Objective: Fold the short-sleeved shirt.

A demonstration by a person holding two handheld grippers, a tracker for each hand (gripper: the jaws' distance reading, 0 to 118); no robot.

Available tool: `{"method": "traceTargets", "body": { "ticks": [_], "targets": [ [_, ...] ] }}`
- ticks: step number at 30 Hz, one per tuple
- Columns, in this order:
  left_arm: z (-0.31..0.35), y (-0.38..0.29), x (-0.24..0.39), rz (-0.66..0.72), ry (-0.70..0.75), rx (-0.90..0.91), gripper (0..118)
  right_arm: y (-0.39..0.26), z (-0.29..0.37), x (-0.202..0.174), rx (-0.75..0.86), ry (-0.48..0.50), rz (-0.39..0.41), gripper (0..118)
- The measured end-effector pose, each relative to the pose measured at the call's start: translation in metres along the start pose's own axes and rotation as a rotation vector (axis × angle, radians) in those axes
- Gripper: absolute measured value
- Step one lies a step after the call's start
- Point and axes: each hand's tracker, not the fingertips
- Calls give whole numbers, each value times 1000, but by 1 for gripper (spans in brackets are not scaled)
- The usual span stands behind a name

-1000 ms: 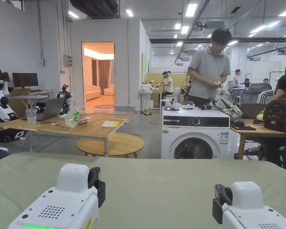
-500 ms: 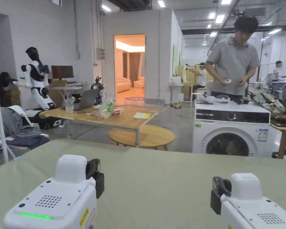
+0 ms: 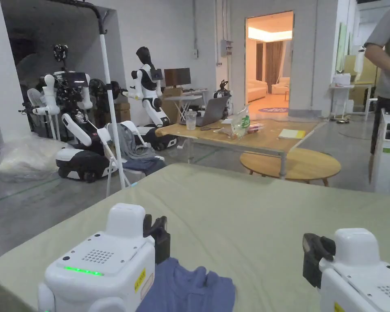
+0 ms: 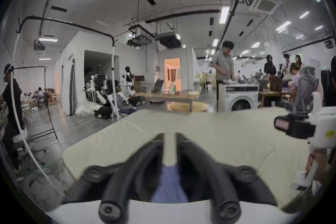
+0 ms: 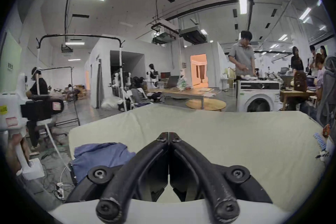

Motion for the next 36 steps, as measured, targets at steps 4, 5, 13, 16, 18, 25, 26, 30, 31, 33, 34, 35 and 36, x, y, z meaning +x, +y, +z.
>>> {"method": "traceTargets", "body": {
  "ticks": [4,5,13,16,18,25,26,30,31,33,34,35,36],
  "targets": [
    [-62,-40,-13,86,-122,-307,97,-18,2,10,-43,0,34,0],
    [-78,-55,-15,129,-138,-361,97,-23,4,16,-57,-5,32,0],
    [-170,-178,-18,200,-91,-790,89,-52,23,70,-173,-92,53,0],
    [-173,-176,-16,188,-68,-738,77,-60,25,88,-200,-134,18,0],
    [-168,-167,-5,103,-96,-754,48,-63,25,93,-212,-158,-42,0],
    [-159,-154,-34,406,-98,-701,0,-56,36,95,-200,-117,-80,0],
    [-153,-140,-44,456,-94,-632,0,-53,39,95,-192,-116,-60,0],
    [-141,-50,-80,511,-61,-433,0,-43,47,102,-162,-116,-95,0],
    [-144,-20,-85,462,-47,-402,0,-41,49,104,-152,-113,-116,0],
    [-149,41,-89,371,-45,-318,0,-37,53,107,-143,-111,-122,0],
    [-161,71,-90,292,-33,-280,0,-35,56,108,-136,-118,-115,0],
    [-166,102,-84,223,-30,-232,0,-32,59,110,-127,-125,-106,0],
    [-170,129,-75,175,-55,-199,0,-30,64,113,-118,-128,-101,0]
  ]
}}
